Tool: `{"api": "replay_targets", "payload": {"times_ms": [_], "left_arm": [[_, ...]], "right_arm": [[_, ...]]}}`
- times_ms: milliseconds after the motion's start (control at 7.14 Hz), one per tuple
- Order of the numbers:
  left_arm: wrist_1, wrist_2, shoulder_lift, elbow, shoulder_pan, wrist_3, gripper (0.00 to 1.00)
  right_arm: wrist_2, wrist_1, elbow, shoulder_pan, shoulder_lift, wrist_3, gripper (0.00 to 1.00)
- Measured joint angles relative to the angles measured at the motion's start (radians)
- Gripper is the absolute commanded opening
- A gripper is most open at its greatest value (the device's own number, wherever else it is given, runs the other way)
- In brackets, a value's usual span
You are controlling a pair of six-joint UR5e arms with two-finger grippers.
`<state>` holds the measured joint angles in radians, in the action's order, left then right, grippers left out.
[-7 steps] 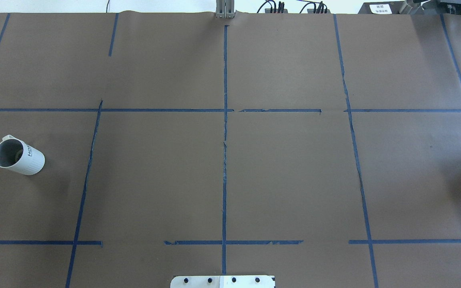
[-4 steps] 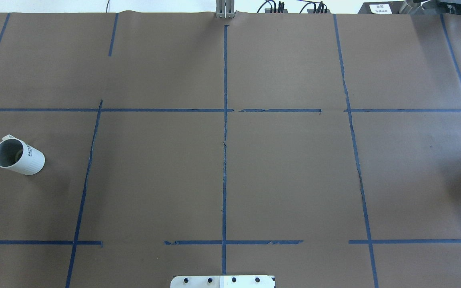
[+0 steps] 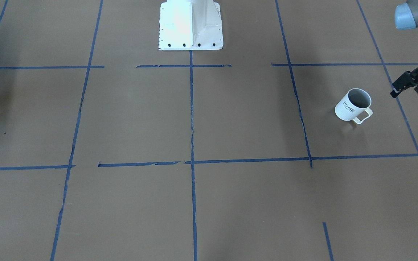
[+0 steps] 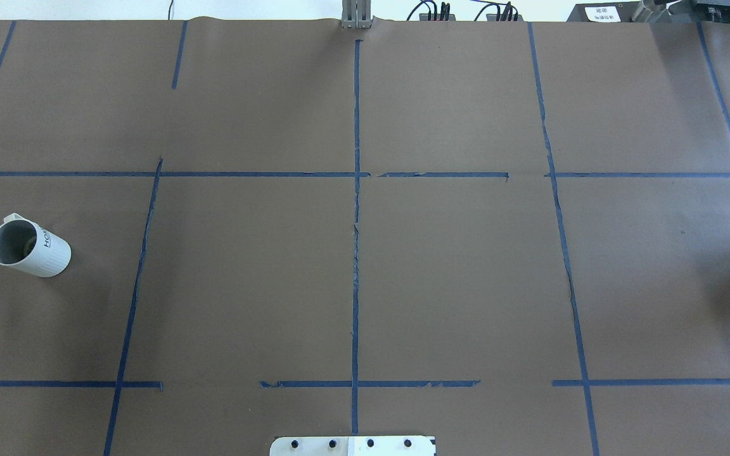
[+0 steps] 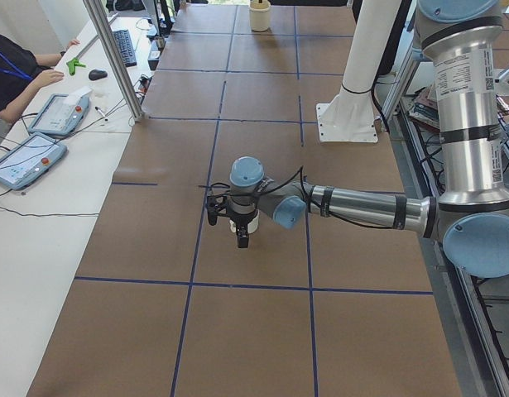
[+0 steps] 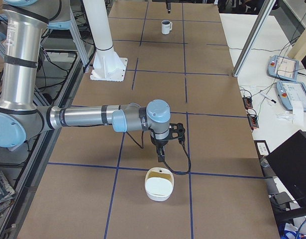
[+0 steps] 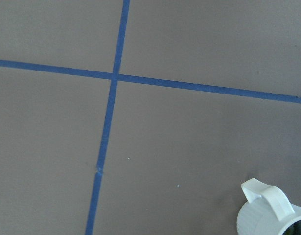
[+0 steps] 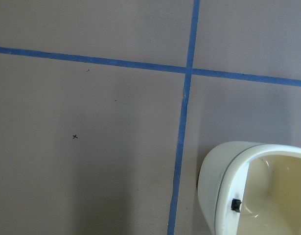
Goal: Left arm hands cup to right arm to dump lemon
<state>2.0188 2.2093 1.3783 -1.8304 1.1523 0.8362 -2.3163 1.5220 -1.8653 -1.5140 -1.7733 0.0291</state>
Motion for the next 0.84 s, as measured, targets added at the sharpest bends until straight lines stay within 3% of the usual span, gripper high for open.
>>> {"api": "replay_targets", "payload": {"times_ms": [420, 560, 700, 840], "left_arm": [[0.012, -0.022, 0.006, -0.025, -0.138, 0.131, 1.0], [0.012, -0.023, 0.005, -0.024, -0.155, 0.14, 0.9], [0.011, -0.024, 0.005, -0.018, -0.164, 0.143, 0.7], [0.011, -0.024, 0.007, -0.012, -0.168, 0.144, 0.37]], "right_arm": [[0.0, 0.001, 0.002, 0.0, -0.001, -0.001, 1.0], [0.0, 0.001, 0.003, 0.0, -0.001, -0.001, 1.0], [0.0, 0.001, 0.004, 0.0, -0.001, -0.001, 1.0], [0.0, 0.001, 0.005, 0.0, -0.002, -0.001, 1.0]]}}
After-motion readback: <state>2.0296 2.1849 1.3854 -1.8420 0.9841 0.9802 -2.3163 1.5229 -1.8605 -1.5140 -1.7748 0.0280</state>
